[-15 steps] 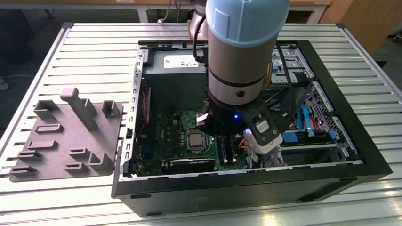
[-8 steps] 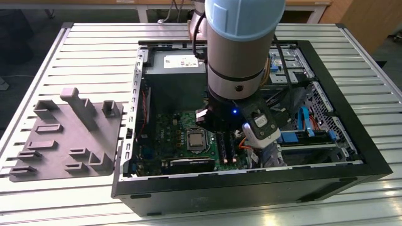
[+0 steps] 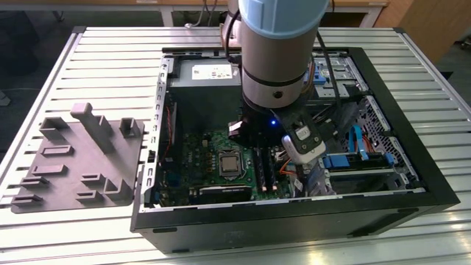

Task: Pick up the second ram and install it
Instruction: 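Press down the second ram until it locks into place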

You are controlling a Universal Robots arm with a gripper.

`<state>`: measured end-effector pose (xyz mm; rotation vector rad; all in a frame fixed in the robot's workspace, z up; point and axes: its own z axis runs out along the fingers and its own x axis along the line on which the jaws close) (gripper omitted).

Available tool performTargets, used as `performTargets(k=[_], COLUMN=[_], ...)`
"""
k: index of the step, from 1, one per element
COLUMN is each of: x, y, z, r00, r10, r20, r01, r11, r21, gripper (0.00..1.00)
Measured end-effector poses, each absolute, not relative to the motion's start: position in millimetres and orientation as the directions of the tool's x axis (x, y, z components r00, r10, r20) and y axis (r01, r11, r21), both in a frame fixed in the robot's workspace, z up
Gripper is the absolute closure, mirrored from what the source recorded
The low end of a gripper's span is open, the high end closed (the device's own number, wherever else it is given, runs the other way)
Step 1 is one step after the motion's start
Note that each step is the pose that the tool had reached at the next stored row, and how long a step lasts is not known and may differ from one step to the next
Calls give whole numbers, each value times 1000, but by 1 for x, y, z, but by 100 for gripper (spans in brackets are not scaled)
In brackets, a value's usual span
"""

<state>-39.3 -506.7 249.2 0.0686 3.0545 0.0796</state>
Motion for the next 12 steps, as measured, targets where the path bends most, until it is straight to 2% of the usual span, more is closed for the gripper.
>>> performTargets(k=[12], x=[-39], y=[-500], z=[249], r00=[-995], r10=[47], r20=[-84], r01=[42], r11=[998], r21=[54], gripper=[89])
